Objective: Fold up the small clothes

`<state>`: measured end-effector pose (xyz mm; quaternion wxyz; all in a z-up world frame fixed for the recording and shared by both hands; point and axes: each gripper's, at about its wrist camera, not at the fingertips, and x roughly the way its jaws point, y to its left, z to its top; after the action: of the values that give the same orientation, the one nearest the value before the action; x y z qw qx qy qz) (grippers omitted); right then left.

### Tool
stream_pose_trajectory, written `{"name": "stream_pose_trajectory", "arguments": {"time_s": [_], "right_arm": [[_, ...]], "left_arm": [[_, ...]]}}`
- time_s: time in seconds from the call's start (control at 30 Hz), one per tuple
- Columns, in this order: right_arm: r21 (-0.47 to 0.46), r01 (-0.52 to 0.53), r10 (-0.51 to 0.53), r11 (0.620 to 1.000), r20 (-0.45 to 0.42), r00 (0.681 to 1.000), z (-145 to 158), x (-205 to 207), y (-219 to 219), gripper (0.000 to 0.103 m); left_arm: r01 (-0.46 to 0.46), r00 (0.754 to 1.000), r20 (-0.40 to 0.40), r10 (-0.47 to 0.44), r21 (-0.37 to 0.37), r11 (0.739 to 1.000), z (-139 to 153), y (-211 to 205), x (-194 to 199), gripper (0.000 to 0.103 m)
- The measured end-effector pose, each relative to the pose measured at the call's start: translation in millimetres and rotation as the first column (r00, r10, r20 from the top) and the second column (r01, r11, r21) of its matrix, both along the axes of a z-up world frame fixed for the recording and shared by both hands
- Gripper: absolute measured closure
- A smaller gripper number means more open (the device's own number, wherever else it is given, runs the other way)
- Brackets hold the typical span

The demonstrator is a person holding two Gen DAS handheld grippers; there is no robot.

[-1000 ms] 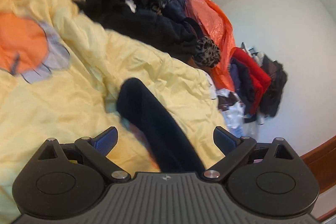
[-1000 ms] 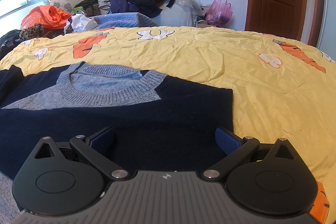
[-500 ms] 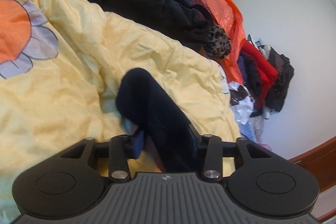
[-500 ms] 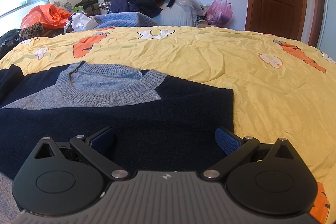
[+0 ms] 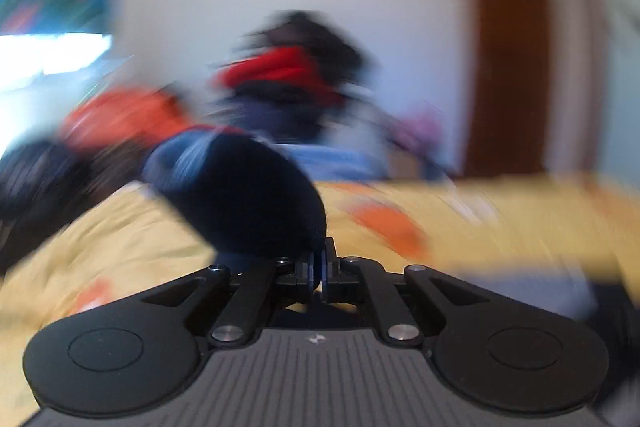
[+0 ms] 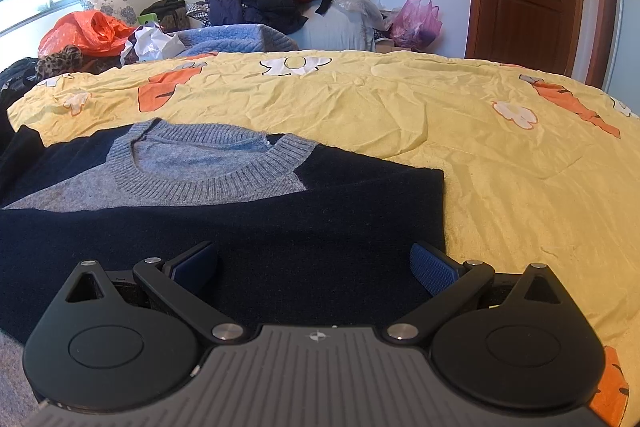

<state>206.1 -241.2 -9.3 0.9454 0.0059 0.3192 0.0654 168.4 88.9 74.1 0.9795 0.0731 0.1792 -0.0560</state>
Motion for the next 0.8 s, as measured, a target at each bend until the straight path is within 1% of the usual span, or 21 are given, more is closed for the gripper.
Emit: {"name": "stream_pose_trajectory", "arguments": {"time_s": [0.03,0.07,0.1,0.13,0.17,0.23,0.27,0.3,0.33,0.4,0.53,0.57,0.6,0.67,0.7,0.8], "right_arm": [[0.005,0.000,0.000,1.000,0.001,1.000,0,0,-1,0.000],[0.012,0.000,0.000,1.000,0.002,1.000,0,0,-2,0.000],[0.020,0.000,0.000,1.000,0.003,1.000,0,-1,-3,0.000],[0.029,0.000,0.000,1.000,0.005,1.000,1,-1,-6,0.000],[0.038,0.000,0.000,0.999,0.006,1.000,1,-1,-7,0.000],[0.052,0.000,0.000,0.999,0.008,1.000,1,-2,-8,0.000],[0.055,0.000,0.000,0.998,0.009,1.000,1,-2,-9,0.000],[0.055,0.000,0.000,0.998,0.009,1.000,2,-2,-8,0.000],[0.055,0.000,0.000,0.998,0.010,1.000,2,-2,-9,0.000],[0.058,-0.001,0.000,0.998,0.010,1.000,1,-2,-9,0.000],[0.102,0.005,-0.005,0.995,0.004,1.000,6,-2,-14,0.001],[0.128,0.024,-0.023,0.992,-0.008,1.000,11,-4,-14,0.001],[0.181,0.033,-0.030,0.983,-0.014,0.999,18,-7,-14,0.003],[0.333,-0.021,0.024,0.943,-0.005,1.000,31,-14,-12,0.003],[0.379,-0.056,0.064,0.924,-0.009,0.998,36,-15,-5,0.004],[0.421,-0.127,0.173,0.898,-0.074,0.982,38,-5,23,0.006]], "left_arm": [[0.095,0.995,-0.026,-0.092,0.106,0.990,-15,-39,-13,0.100],[0.166,0.986,-0.051,-0.159,0.193,0.967,-30,-72,-26,0.100],[0.210,0.978,-0.063,-0.201,0.254,0.944,-43,-94,-37,0.100],[0.231,0.973,-0.073,-0.219,0.289,0.929,-52,-108,-44,0.100],[0.238,0.971,-0.096,-0.220,0.295,0.925,-58,-117,-47,0.099],[0.205,0.973,-0.154,-0.172,0.240,0.949,-66,-117,-44,0.099],[0.188,0.973,-0.172,-0.151,0.223,0.956,-71,-114,-42,0.100],[0.182,0.974,-0.174,-0.145,0.222,0.958,-78,-111,-44,0.100],[0.183,0.974,-0.171,-0.147,0.218,0.959,-78,-109,-45,0.100],[0.174,0.975,-0.170,-0.144,0.173,0.969,-76,-100,-44,0.100],[0.172,0.973,-0.181,-0.145,0.145,0.974,-74,-100,-43,0.100],[0.175,0.972,-0.181,-0.149,0.137,0.975,-73,-100,-45,0.100],[0.176,0.972,-0.182,-0.151,0.126,0.976,-73,-98,-43,0.100],[0.175,0.971,-0.182,-0.154,0.107,0.979,-72,-97,-44,0.099],[0.175,0.971,-0.183,-0.155,0.099,0.980,-72,-95,-44,0.099],[0.174,0.971,-0.181,-0.158,0.078,0.982,-72,-92,-43,0.098]]}}
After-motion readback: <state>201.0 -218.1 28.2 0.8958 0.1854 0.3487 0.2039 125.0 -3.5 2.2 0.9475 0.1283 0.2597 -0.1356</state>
